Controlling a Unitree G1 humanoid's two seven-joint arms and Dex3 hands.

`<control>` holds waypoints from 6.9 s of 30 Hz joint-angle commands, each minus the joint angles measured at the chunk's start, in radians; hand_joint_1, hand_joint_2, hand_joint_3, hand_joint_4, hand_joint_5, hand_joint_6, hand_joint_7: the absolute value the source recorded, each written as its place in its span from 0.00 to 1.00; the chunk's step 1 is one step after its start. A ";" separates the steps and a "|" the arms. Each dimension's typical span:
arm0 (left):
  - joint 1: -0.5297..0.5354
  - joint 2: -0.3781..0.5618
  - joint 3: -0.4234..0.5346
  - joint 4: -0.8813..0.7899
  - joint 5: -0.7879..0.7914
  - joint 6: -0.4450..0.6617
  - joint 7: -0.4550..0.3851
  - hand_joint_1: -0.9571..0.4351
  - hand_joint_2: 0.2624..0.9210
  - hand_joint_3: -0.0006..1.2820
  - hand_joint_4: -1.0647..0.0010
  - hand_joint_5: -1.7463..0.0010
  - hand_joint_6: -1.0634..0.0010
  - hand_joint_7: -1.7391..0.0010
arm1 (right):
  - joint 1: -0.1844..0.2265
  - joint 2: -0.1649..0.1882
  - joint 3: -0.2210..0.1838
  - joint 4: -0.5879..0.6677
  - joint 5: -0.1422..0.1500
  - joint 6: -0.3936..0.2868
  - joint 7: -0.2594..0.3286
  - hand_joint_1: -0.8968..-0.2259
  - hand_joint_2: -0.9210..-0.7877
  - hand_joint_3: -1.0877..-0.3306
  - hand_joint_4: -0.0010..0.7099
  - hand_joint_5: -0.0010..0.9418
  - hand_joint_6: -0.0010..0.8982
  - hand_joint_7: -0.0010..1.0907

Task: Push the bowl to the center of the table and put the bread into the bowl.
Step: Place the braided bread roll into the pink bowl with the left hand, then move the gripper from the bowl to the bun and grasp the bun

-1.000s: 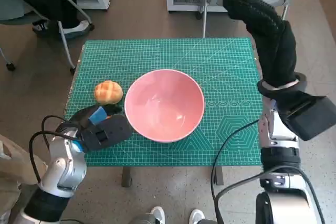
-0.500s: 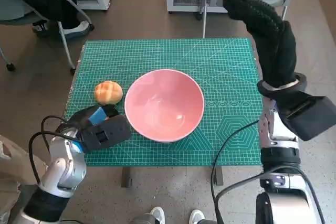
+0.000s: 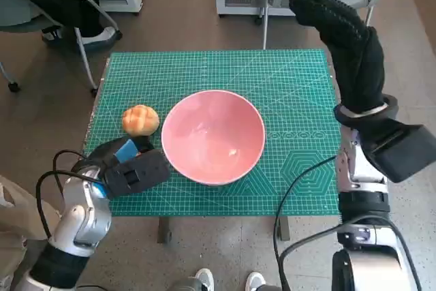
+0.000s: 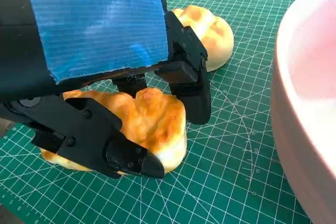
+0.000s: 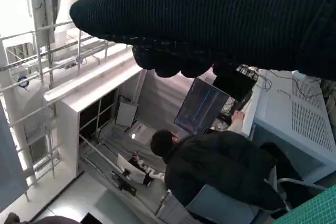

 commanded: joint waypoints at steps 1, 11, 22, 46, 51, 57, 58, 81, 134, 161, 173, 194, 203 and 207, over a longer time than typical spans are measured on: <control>0.013 0.016 0.007 -0.036 0.008 -0.006 -0.005 0.69 1.00 0.10 0.44 0.18 0.40 0.43 | 0.008 -0.005 0.000 0.009 -0.003 0.014 0.000 0.35 0.00 0.44 0.27 0.00 0.10 0.25; 0.064 0.031 0.068 -0.209 0.006 -0.012 0.004 0.69 1.00 0.08 0.41 0.23 0.40 0.40 | 0.010 -0.006 0.001 0.002 0.000 0.017 0.002 0.35 0.00 0.44 0.27 0.00 0.10 0.25; 0.094 0.038 0.132 -0.365 0.003 -0.010 -0.004 0.69 1.00 0.07 0.37 0.28 0.42 0.36 | 0.009 -0.006 0.001 0.003 0.002 0.018 0.004 0.34 0.00 0.44 0.27 0.00 0.09 0.26; 0.075 0.046 0.279 -0.622 -0.030 -0.088 -0.035 0.69 0.97 0.06 0.28 0.33 0.39 0.39 | 0.012 0.000 0.003 0.001 -0.002 0.012 -0.004 0.34 0.00 0.44 0.27 0.00 0.08 0.28; 0.018 0.050 0.299 -0.643 -0.043 -0.149 -0.021 0.69 0.93 0.08 0.30 0.28 0.33 0.46 | 0.015 0.000 0.002 0.000 -0.003 0.009 -0.007 0.34 0.00 0.44 0.27 0.00 0.08 0.28; -0.025 0.043 0.289 -0.626 -0.035 -0.177 -0.022 0.69 0.91 0.10 0.31 0.26 0.29 0.51 | 0.016 0.001 0.003 -0.004 -0.004 0.009 -0.009 0.35 0.00 0.44 0.27 0.00 0.08 0.28; -0.032 0.042 0.287 -0.622 -0.034 -0.181 -0.023 0.69 0.91 0.10 0.32 0.25 0.29 0.51 | 0.016 0.001 0.003 -0.004 -0.004 0.009 -0.009 0.35 0.00 0.44 0.27 0.00 0.08 0.28; -0.371 -0.114 0.097 -0.257 -0.044 -0.373 0.074 0.69 0.97 0.05 0.29 0.35 0.39 0.37 | 0.027 -0.010 -0.002 -0.021 -0.012 0.009 -0.021 0.34 0.00 0.44 0.27 0.00 0.07 0.30; -0.501 -0.276 -0.028 0.136 -0.104 -0.447 0.058 0.69 0.64 0.45 0.46 0.13 0.42 0.37 | 0.056 -0.024 -0.004 -0.030 -0.044 -0.019 -0.067 0.37 0.00 0.41 0.28 0.00 0.06 0.31; -0.479 -0.247 -0.069 0.093 -0.044 -0.342 -0.020 0.33 1.00 0.05 0.89 0.99 1.00 0.67 | 0.061 -0.024 0.000 -0.042 -0.029 -0.008 -0.055 0.37 0.00 0.41 0.28 0.00 0.06 0.32; -0.475 -0.238 -0.064 0.084 -0.060 -0.345 -0.032 0.31 1.00 0.05 0.93 1.00 1.00 0.70 | 0.061 -0.024 0.001 -0.044 -0.026 -0.004 -0.051 0.37 0.00 0.41 0.28 0.00 0.05 0.32; -0.428 -0.166 0.008 -0.093 -0.080 -0.278 -0.107 0.29 0.99 0.04 0.96 1.00 1.00 0.73 | 0.065 -0.026 0.005 -0.053 -0.023 -0.001 -0.046 0.37 0.00 0.41 0.28 0.00 0.05 0.33; -0.359 -0.004 0.204 -0.284 -0.163 -0.280 -0.176 0.28 0.97 0.01 0.97 1.00 0.92 0.84 | 0.066 -0.032 0.005 -0.062 -0.025 0.008 -0.048 0.36 0.00 0.41 0.27 0.00 0.04 0.33; -0.305 0.056 0.298 -0.323 -0.184 -0.309 -0.146 0.28 0.94 0.00 0.97 1.00 0.87 0.90 | 0.066 -0.033 0.004 -0.063 -0.026 0.011 -0.049 0.36 0.00 0.41 0.27 0.00 0.04 0.34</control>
